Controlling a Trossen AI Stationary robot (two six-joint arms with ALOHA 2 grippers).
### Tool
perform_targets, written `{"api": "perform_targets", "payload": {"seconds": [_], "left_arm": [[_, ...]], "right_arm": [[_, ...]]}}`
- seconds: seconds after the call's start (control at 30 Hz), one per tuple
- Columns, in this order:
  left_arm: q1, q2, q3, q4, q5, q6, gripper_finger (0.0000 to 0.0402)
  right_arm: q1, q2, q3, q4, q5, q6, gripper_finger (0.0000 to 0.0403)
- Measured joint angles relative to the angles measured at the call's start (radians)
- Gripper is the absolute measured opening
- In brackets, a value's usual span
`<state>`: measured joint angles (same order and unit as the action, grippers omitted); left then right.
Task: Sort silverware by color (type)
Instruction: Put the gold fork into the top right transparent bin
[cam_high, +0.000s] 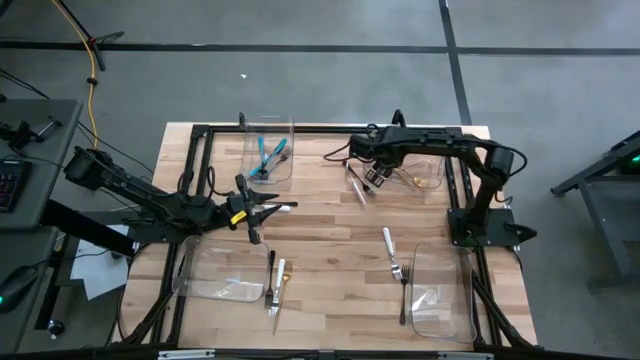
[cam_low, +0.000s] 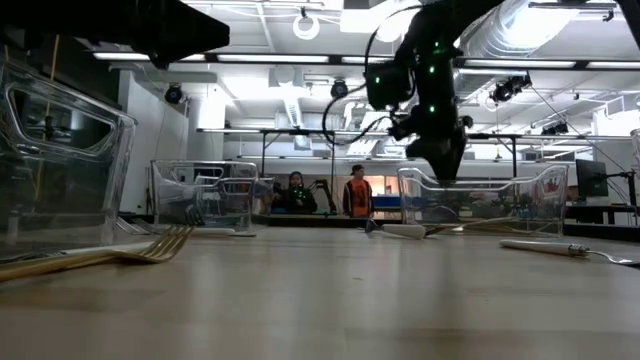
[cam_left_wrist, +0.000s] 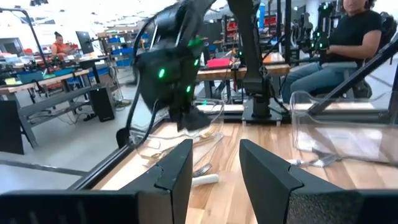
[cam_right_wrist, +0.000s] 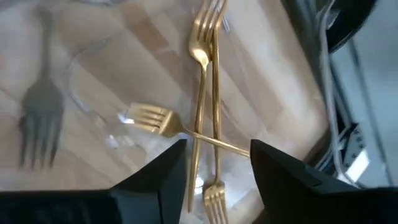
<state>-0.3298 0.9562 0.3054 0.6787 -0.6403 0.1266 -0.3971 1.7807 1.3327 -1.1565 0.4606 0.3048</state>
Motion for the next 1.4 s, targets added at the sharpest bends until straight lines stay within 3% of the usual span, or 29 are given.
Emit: {"api": "perform_targets", "payload": {"seconds": [0.2, 0.43, 0.7, 0.93, 1.4], "left_arm": [[0.000, 0.000, 0.000, -0.022, 0.000, 0.007, 0.0127], [0.009, 0.000, 0.000, -0.028, 0.000, 0.006, 0.0127], [0.009, 0.000, 0.000, -0.031, 0.003, -0.050, 0.0127], [0.009, 0.000, 0.000, -0.030, 0.003, -0.038, 0.0127], [0.011, 0.000, 0.000, -0.046, 0.003, -0.072, 0.0127]], "right_arm": [[0.101, -0.139, 0.000, 0.023, 0.103, 0.000, 0.0174], [0.235, -0.341, -0.020, 0.172, 0.110, -0.010, 0.0174], [0.418, -0.551, -0.301, 0.601, 0.000, 0.013, 0.0174], [0.520, -0.571, -0.492, 0.875, -0.099, 0.016, 0.0174], [0.596, -0.496, -0.508, 1.149, -0.237, -0.026, 0.0174]]}}
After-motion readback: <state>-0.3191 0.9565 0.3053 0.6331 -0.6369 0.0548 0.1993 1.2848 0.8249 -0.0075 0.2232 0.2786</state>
